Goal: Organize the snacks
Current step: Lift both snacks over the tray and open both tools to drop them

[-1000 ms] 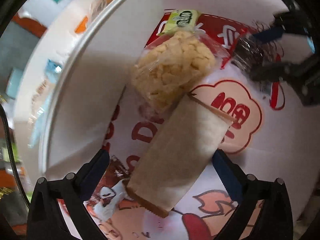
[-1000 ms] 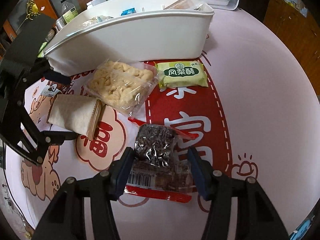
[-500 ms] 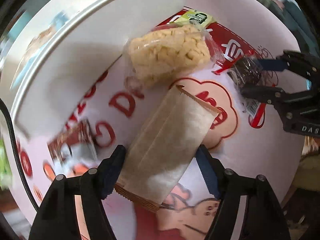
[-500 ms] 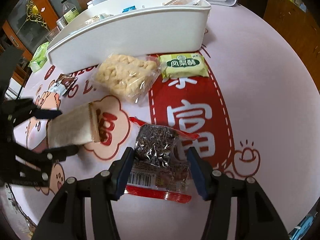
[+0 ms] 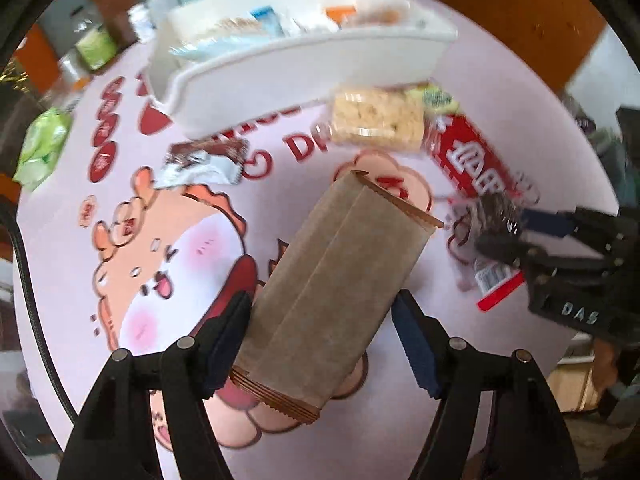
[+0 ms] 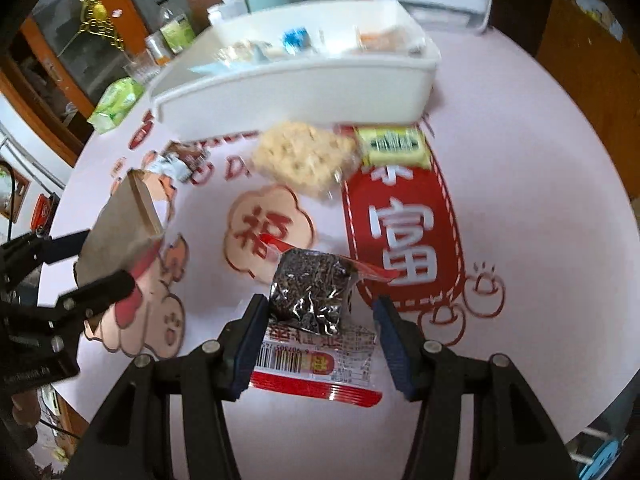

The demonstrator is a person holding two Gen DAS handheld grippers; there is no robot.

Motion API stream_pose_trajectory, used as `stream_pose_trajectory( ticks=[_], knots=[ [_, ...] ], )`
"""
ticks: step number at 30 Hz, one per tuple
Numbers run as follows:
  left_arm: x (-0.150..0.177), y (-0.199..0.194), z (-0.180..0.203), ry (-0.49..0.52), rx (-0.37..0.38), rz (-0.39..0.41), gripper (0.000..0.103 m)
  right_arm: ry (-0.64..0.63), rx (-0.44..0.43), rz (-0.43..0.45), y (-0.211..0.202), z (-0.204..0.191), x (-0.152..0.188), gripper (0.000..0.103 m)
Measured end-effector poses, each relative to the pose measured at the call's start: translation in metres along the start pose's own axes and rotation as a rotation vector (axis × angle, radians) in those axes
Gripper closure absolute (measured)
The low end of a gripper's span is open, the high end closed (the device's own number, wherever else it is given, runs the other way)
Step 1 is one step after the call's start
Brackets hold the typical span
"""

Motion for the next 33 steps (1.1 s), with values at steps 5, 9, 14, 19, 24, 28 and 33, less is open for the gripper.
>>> stream_pose_trajectory(
  ticks=[5,9,14,19,24,28,33],
  knots=[
    [-0.017,-0.048,-0.029,-0.049,-0.067,0.089,0.032,-0.072,0.011,0.073,-0.033,-0.01,-0.031,0.048],
    [-0.046,-0.084,-0.057,-0.095,-0.086,0.156,0.032,-0.127,0.016,0.168,-0.065,-0.02,-0.074,0.048],
    [-0.09,-0.126,-0.08,-0.103,-0.163,0.245,0.032,-0.148,-0.001,0.251,-0.096,-0.021,-0.132,0.048],
    [-0.139,-0.156,-0.1,-0.131,-0.204,0.308,0.032,-0.124,-0.019,0.308,-0.112,-0.022,-0.193,0.048],
    [-0.188,-0.176,-0.115,-0.136,-0.26,0.362,0.031,-0.088,-0.034,0.338,-0.117,-0.018,-0.24,0.048],
    [-0.217,-0.174,-0.125,-0.179,-0.235,0.369,0.031,-0.068,-0.057,0.324,-0.109,-0.018,-0.266,0.047],
    [-0.246,-0.15,-0.134,-0.227,-0.197,0.351,0.031,-0.074,-0.076,0.29,-0.08,-0.02,-0.285,0.047]
  ],
)
Point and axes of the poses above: each gripper's, at about its wrist camera, not at the fingertips, and y roughly the way its jaws point, z to its right, x to its underside, the point moved 9 cm from there along y, roughly the way its jaws point, and after that the axes turned 8 degrees about y, right-handed, at the moved point
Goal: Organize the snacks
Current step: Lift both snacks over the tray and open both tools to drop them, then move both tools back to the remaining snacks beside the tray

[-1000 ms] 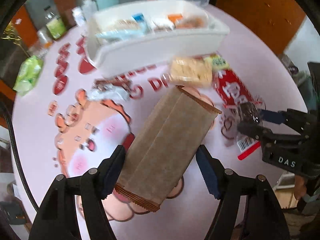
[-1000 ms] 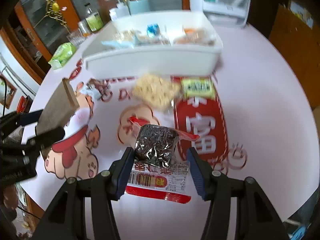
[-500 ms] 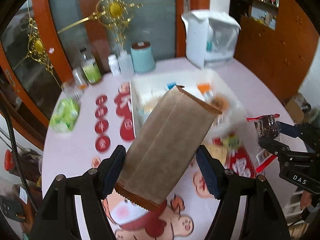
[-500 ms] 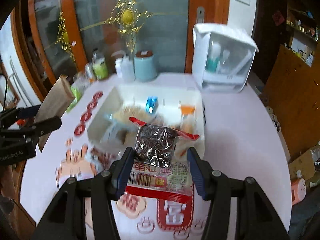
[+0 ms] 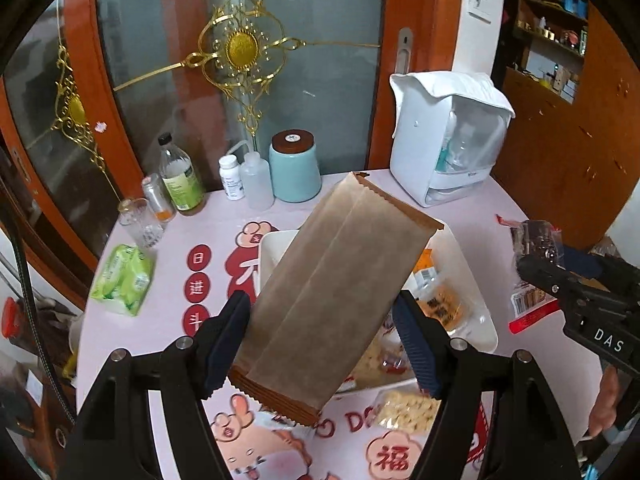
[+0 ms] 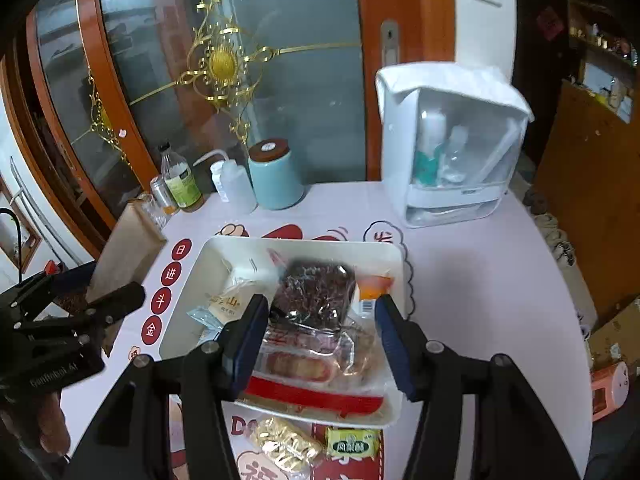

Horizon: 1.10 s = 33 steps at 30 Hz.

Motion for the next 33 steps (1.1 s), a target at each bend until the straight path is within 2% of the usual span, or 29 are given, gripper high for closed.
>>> stream_pose_trajectory(
  ticks=[2,4,5,7,15,19,22,33],
  knots=[
    [-0.002,0.012,0.003,-0.006,0.003,-0.006,0.03,-0.006,-0.033,-0.015,0.013,-0.003,-0.001,0.047],
    [-0.005,0.026,0.007,0.004,-0.004,-0.009,0.027,-0.014,-0.023,-0.043,0.027,-0.003,0.002,0.046],
    [-0.005,0.032,0.009,0.009,-0.01,-0.008,0.019,-0.02,-0.013,-0.054,0.033,-0.003,0.004,0.045],
    [-0.006,0.044,0.011,0.01,-0.019,-0.008,0.009,-0.031,-0.004,-0.069,0.041,-0.002,0.009,0.044],
    [0.009,0.073,0.01,-0.026,-0.019,-0.074,0.008,-0.043,-0.006,-0.097,0.049,0.01,0.022,0.043],
    [0.013,0.073,0.008,-0.021,-0.032,-0.07,0.007,-0.036,-0.001,-0.101,0.046,0.018,0.025,0.043],
    [0.015,0.069,0.01,-0.022,-0.036,-0.056,0.002,-0.03,0.003,-0.098,0.042,0.024,0.027,0.043],
    [0.022,0.052,0.032,0.012,-0.03,-0.025,0.002,-0.022,0.034,-0.085,0.018,0.044,0.052,0.043]
  ],
)
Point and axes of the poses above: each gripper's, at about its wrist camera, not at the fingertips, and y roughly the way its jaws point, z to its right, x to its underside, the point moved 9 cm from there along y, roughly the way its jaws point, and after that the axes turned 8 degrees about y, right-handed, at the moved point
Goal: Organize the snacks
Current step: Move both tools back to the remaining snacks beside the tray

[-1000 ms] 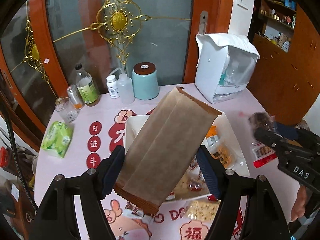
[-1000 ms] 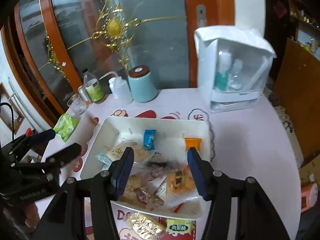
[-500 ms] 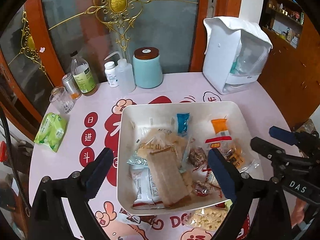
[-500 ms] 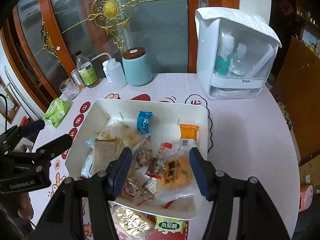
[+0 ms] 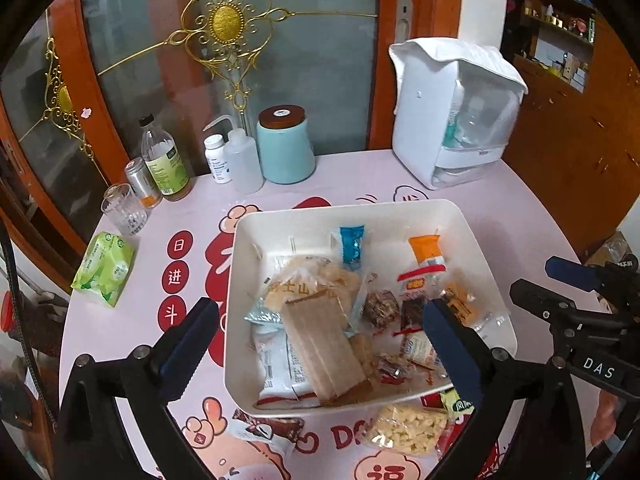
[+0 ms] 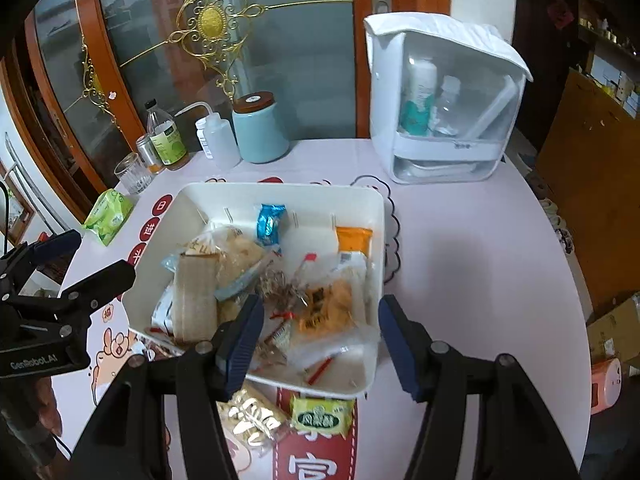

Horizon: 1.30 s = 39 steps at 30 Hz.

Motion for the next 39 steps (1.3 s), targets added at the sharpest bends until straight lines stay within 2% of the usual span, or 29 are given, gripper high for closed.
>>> stream_pose_trajectory(
  ticks=[7,9,11,19,23,27,34,39],
  knots=[
    [0.024,-0.008,0.022,0.016,0.049,-0.021,0.002,0.03,0.032,-0.014,-0.003,0.026,0.033,0.043],
    [0.036,-0.009,0.03,0.015,0.061,-0.031,0.001,0.041,0.037,-0.025,0.0,0.033,0.044,0.034],
    [0.049,-0.01,0.036,0.003,0.072,-0.044,0.001,0.06,0.036,-0.038,0.004,0.04,0.057,0.029],
    [0.111,0.011,0.067,-0.043,0.153,-0.128,0.001,0.158,0.033,-0.125,0.035,0.064,0.104,0.029],
    [0.137,0.032,0.077,-0.089,0.142,-0.182,0.001,0.181,0.034,-0.15,0.049,0.07,0.119,0.029],
    [0.155,0.056,0.079,-0.194,0.109,-0.236,0.001,0.19,0.028,-0.157,0.059,0.073,0.125,0.029],
    [0.17,0.092,0.078,-0.355,0.046,-0.288,0.001,0.191,0.025,-0.178,0.073,0.079,0.135,0.029],
    [0.168,0.104,0.082,-0.402,0.011,-0.288,0.001,0.191,0.024,-0.191,0.08,0.083,0.139,0.029]
  ],
)
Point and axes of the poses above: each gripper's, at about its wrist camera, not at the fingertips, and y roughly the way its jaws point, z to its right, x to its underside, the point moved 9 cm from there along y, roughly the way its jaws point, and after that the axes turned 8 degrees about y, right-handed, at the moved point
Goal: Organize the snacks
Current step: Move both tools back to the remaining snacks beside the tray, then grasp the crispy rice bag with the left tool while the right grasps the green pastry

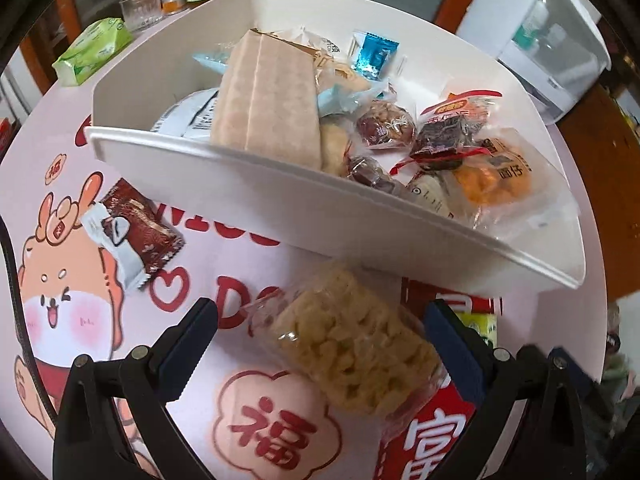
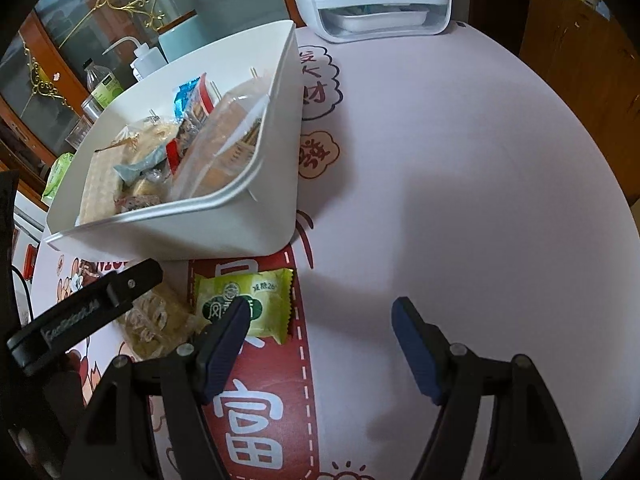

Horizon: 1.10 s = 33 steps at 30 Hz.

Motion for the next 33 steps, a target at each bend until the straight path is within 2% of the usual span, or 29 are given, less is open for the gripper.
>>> stream_pose_trajectory(
  ticks=[7,13,16,19,27,28,31,32,33],
  knots=[
    [0.007,0.016,0.001,-0.031,-0.095,-0.041,0.001,-0.028,-0.01,-0.004,0.006,-0.008,0.002,0.029],
    [0.023,0.019,-0.01,-0.021,-0.075,-0.08,0.001,-0.066,-0.035,0.0,0.013,-0.028,0.003,0.029],
    [0.031,0.016,-0.021,-0.011,-0.063,-0.095,0.001,-0.107,-0.033,0.012,0.015,-0.04,0.004,0.021],
    [0.036,0.013,-0.035,-0.004,-0.052,-0.104,0.001,-0.145,-0.024,0.019,0.018,-0.052,0.006,0.02],
    [0.045,0.005,-0.067,0.035,-0.06,-0.081,0.001,-0.166,0.005,-0.018,0.038,-0.066,0.018,0.02],
    [0.046,0.005,-0.069,0.036,-0.05,-0.085,0.001,-0.175,0.016,0.0,0.038,-0.068,0.019,0.02],
    [0.046,0.008,-0.069,0.034,-0.041,-0.094,0.001,-0.191,0.054,0.016,0.039,-0.068,0.021,0.025],
    [0.046,0.006,-0.073,0.041,-0.046,-0.092,0.001,-0.192,0.072,0.028,0.038,-0.067,0.021,0.036],
    [0.048,0.004,-0.073,0.049,-0.05,-0.089,0.001,-0.192,0.074,0.036,0.037,-0.067,0.021,0.041]
  ],
)
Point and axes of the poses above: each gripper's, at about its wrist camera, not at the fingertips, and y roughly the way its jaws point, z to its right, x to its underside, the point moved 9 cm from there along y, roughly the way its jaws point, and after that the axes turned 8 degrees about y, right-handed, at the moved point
